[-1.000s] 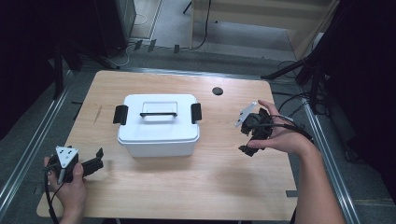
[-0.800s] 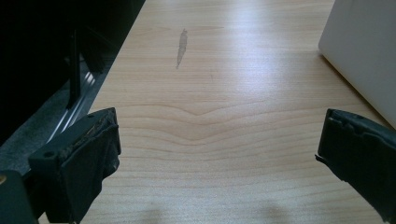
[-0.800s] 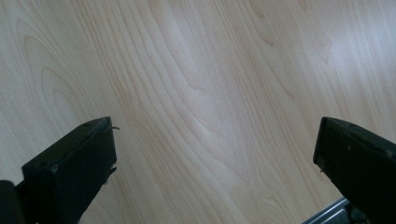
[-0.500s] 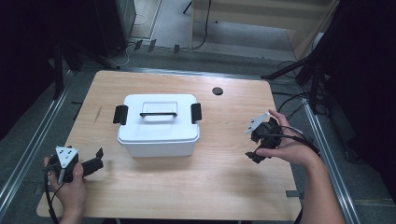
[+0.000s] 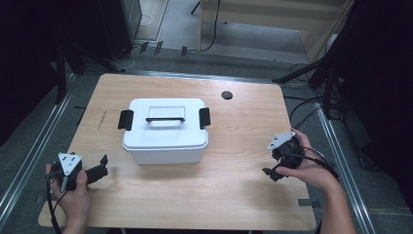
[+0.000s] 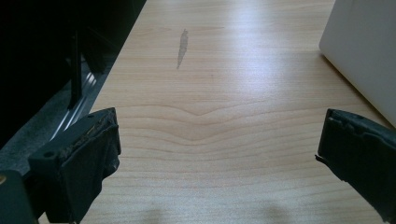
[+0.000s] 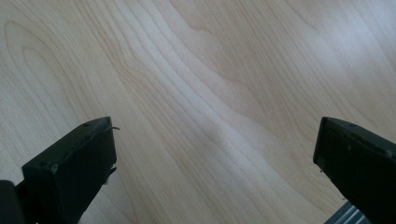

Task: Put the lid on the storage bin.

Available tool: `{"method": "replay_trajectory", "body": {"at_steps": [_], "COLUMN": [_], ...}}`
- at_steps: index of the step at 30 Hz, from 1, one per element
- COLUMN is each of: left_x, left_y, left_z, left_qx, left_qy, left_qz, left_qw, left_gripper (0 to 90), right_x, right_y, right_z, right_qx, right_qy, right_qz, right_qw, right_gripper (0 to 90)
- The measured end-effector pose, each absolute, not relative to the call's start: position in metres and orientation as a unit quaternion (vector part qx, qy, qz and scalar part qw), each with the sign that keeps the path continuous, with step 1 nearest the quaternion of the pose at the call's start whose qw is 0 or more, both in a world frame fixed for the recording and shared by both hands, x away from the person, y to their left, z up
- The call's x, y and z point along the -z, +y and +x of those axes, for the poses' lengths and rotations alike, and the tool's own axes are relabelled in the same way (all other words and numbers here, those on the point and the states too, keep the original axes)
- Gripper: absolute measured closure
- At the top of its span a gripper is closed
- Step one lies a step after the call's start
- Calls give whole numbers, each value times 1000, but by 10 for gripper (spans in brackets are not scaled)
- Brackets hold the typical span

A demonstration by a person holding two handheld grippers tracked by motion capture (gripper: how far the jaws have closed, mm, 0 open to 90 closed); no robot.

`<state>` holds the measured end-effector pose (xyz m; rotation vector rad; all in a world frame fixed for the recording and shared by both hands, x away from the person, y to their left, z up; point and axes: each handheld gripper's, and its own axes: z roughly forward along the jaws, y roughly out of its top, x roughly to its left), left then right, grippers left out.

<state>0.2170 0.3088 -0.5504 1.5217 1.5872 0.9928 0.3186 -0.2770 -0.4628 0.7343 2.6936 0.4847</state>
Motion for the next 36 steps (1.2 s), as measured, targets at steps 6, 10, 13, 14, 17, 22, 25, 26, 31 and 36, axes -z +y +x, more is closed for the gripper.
{"method": "replay_trajectory", "body": {"at_steps": [6,10,13,14,17,22,25,26,31,36], "left_x": [550,550,550,550,551,550,550,550,550,550], "left_y": [309,309,309,309,308,308,308,308,308,308], "left_z": [217,217,217,217,217,217,217,217,217,217], "left_qx": [-384,-385,-385,-385,-385,-386,-386,-387,-386,-387], "left_qy": [615,614,615,615,615,614,613,614,613,613], "left_qz": [589,589,589,589,589,589,589,589,590,590], "left_qw": [357,357,356,356,357,356,357,357,355,355], "left_gripper": [0,0,0,0,0,0,0,0,0,0], "right_x": [474,481,484,485,487,493,498,500,507,516], "right_y": [-287,-295,-300,-302,-306,-314,-319,-320,-325,-329], "right_z": [310,304,299,297,292,283,279,278,270,261], "right_qx": [-188,-194,-198,-200,-209,-230,-235,-238,-256,-262], "right_qy": [931,927,924,923,918,904,898,896,881,876], "right_qz": [269,275,281,282,288,305,316,317,340,347], "right_qw": [162,164,167,168,176,193,196,198,206,211], "right_gripper": [0,0,0,0,0,0,0,0,0,0]}}
